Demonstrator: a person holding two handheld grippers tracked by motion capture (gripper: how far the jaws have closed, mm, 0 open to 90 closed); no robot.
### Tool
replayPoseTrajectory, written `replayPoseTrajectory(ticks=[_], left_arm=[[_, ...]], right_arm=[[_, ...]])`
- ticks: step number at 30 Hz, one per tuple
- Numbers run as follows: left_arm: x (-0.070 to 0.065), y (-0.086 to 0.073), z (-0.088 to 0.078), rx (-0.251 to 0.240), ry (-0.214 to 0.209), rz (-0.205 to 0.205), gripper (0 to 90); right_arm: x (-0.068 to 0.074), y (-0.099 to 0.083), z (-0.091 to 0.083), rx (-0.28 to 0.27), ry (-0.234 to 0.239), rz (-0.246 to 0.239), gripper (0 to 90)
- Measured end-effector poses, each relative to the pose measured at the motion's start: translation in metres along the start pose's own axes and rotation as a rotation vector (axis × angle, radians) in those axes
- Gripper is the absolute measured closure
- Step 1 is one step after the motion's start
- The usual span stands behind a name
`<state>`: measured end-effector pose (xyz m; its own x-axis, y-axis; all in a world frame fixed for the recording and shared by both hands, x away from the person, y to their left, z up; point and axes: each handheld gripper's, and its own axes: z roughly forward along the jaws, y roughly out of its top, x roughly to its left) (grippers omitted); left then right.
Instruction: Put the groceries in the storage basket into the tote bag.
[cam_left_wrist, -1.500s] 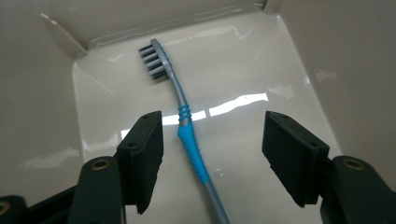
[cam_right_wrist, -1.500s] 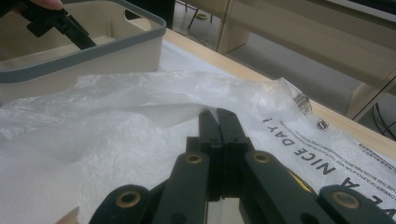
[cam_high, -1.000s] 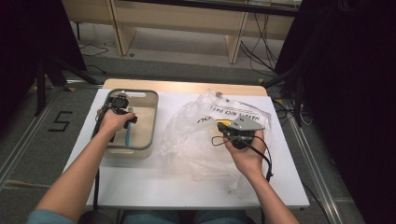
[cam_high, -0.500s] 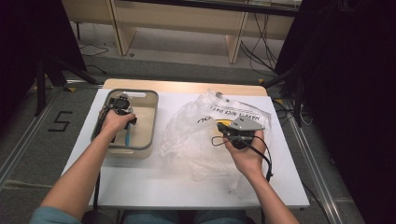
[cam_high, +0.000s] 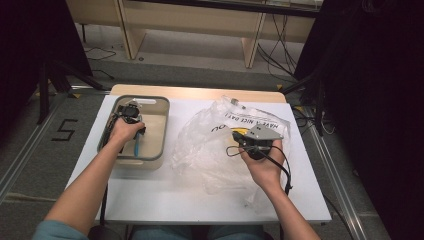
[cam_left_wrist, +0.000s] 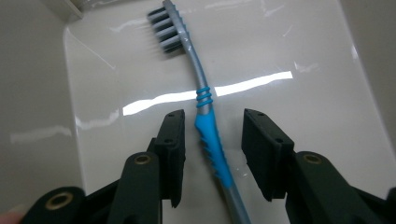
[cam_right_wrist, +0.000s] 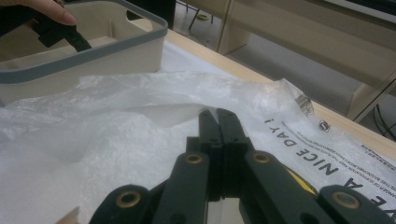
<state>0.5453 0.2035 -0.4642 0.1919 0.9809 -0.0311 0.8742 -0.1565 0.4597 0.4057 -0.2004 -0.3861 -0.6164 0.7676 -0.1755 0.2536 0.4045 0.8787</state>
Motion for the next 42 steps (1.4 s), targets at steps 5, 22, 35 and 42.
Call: replayPoseTrajectory(ticks=[5,22,35,42], left_arm=[[0.0008,0.0006,-0.0002,0.009,0.001,-0.020,61.7],[0.0025,0.0042,-0.0002,0.044,0.009,-0.046,70.6],[0.0004,0.0056,-0.0001,0.057,0.025,-0.049,75.7],[-0.0011,0.0060,-0.0001,0.063,0.033,-0.064,78.2]], right_arm=[[0.0007,0.0000,0.0005,-0.002,0.000,-0.001,90.0],[0.0005,0.0002,-0.0003,-0.011,-0.005,-0.006,90.0],[0.0006,0.0004,-0.0009,-0.009,-0.004,-0.003,90.0],[0.0006,0.0004,-0.0010,-0.012,-0.003,-0.005,90.0]])
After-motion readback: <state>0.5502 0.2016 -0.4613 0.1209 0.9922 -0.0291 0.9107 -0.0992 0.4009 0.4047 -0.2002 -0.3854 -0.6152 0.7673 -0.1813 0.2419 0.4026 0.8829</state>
